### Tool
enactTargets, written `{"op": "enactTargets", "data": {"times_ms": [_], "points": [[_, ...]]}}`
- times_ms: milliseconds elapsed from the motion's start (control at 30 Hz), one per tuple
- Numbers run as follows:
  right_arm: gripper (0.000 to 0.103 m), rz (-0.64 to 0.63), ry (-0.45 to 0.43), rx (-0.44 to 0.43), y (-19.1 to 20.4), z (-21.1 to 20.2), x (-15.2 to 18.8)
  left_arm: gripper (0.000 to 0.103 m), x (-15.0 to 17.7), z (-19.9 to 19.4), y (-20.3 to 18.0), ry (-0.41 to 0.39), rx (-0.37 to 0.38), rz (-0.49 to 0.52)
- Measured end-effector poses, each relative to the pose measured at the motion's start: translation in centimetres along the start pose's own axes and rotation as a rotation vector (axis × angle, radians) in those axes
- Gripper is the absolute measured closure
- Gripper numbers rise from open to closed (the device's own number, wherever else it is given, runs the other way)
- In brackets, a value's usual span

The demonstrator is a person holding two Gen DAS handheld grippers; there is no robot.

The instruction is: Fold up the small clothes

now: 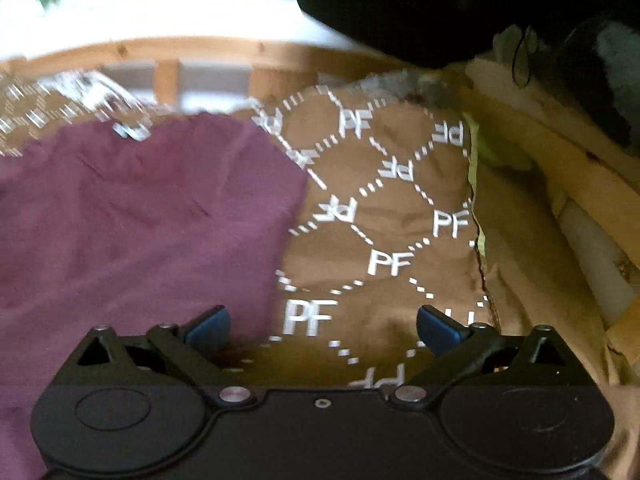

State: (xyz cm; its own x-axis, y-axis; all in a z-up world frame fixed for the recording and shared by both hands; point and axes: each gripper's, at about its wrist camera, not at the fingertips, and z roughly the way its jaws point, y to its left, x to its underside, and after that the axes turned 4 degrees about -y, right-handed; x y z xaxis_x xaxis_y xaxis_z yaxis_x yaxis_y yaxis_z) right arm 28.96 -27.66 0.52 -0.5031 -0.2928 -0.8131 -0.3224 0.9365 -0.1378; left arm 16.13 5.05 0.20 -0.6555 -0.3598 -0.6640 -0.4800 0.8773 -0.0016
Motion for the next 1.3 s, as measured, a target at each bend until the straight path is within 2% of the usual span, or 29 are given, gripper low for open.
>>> {"op": "enactTargets", "data": {"times_ms": [67,200,267,367,467,567,633,733,867,900,967,1000,1067,1100,1133,1167,1233,1300], "points": [[0.001,0.021,-0.047,-0.028,0.6,-2.4,0.3,0.002,-0.9,-0.5,2.1,-0.044,-0.023,-0.023],[0.001,0.063,-0.103,-0.094,2.8,-6.4,1.1,0.0,-2.7,-1.5,6.0,-0.13,-0.121,-0.063],[0.001,0.072,-0.112,-0.109,4.3,-8.2,1.5,0.0,-3.5,-2.2,8.3,-0.161,-0.12,-0.106],[0.001,0.075,-0.197,-0.143,6.6,-10.8,3.0,0.0,-4.7,-3.9,11.7,-0.253,-0.108,-0.169],[0.001,-0.004,-0.225,-0.197,8.8,-12.1,4.4,0.0,-7.0,-4.7,14.4,-0.342,-0.178,-0.178],[0.001,-0.091,-0.257,-0.237,10.4,-12.7,5.2,0.0,-9.7,-3.5,17.0,-0.337,-0.238,-0.206],[0.001,-0.105,-0.266,-0.247,10.9,-12.4,5.2,0.0,-10.9,-2.3,19.3,-0.313,-0.22,-0.279],[0.001,-0.078,-0.241,-0.244,11.1,-11.1,4.7,0.0,-11.9,-0.6,22.7,-0.271,-0.199,-0.419],[0.001,0.017,-0.194,-0.249,10.6,-9.3,4.5,0.002,-12.9,1.8,25.9,-0.236,-0.233,-0.505],[0.001,0.032,-0.181,-0.251,10.5,-9.0,4.5,0.005,-12.9,2.1,26.6,-0.24,-0.238,-0.532],[0.001,0.047,-0.162,-0.253,10.4,-8.5,4.7,0.023,-12.7,2.5,27.8,-0.24,-0.238,-0.585],[0.001,0.046,-0.154,-0.252,10.4,-8.4,4.8,0.028,-12.5,2.8,28.2,-0.239,-0.238,-0.612],[0.001,0.033,-0.144,-0.24,10.7,-8.2,5.1,0.052,-12.0,2.7,28.4,-0.255,-0.255,-0.628],[0.001,0.024,-0.145,-0.235,10.8,-8.3,5.2,0.057,-11.9,2.7,28.2,-0.267,-0.271,-0.619],[0.001,0.018,-0.148,-0.232,10.9,-8.3,5.3,0.067,-11.9,2.7,28.0,-0.285,-0.284,-0.601],[0.001,0.014,-0.149,-0.232,10.9,-8.4,5.4,0.081,-11.9,2.4,27.6,-0.303,-0.295,-0.583],[0.001,0.013,-0.151,-0.228,10.8,-8.6,5.4,0.091,-12.1,1.9,26.8,-0.339,-0.324,-0.53],[0.001,0.011,-0.156,-0.22,10.7,-8.9,5.3,0.095,-12.4,1.1,25.6,-0.378,-0.378,-0.466]]}}
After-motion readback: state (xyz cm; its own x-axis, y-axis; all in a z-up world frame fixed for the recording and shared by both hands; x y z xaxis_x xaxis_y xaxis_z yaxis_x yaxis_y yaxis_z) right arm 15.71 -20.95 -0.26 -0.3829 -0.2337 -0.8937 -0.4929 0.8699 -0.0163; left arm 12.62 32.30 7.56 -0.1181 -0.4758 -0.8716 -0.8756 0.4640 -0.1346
